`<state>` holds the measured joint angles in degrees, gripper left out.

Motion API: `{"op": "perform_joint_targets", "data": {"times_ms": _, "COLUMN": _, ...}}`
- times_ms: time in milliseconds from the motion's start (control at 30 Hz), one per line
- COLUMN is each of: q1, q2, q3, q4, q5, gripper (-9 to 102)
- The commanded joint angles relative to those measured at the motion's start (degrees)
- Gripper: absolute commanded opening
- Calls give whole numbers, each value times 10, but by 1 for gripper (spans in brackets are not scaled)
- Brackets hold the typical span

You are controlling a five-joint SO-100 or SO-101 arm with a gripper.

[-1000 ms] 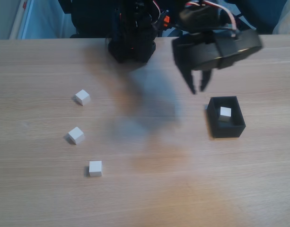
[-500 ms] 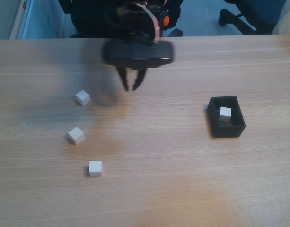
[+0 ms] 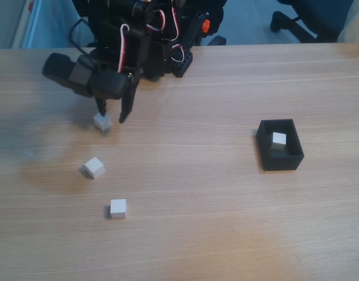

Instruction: Pick blocks and place them in the box.

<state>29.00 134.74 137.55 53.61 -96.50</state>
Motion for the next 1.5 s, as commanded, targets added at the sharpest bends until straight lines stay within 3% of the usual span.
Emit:
{"op": "perform_joint_targets", "data": {"times_ms": 0, "q1": 30, "q2": 0, "q3": 18, "q4": -27, "q5": -26, "gripper": 12}}
{"op": "perform_joint_targets", "data": {"times_ms": 467, "q1": 81, "q2": -62, "q3": 33, "q4": -40, "q5": -57, "gripper": 17}}
{"op": "perform_joint_targets", "data": {"times_ms": 1467, "q1": 104, "q2": -115, "q3": 33, "q4": -86, "q5": -56, "gripper": 18}}
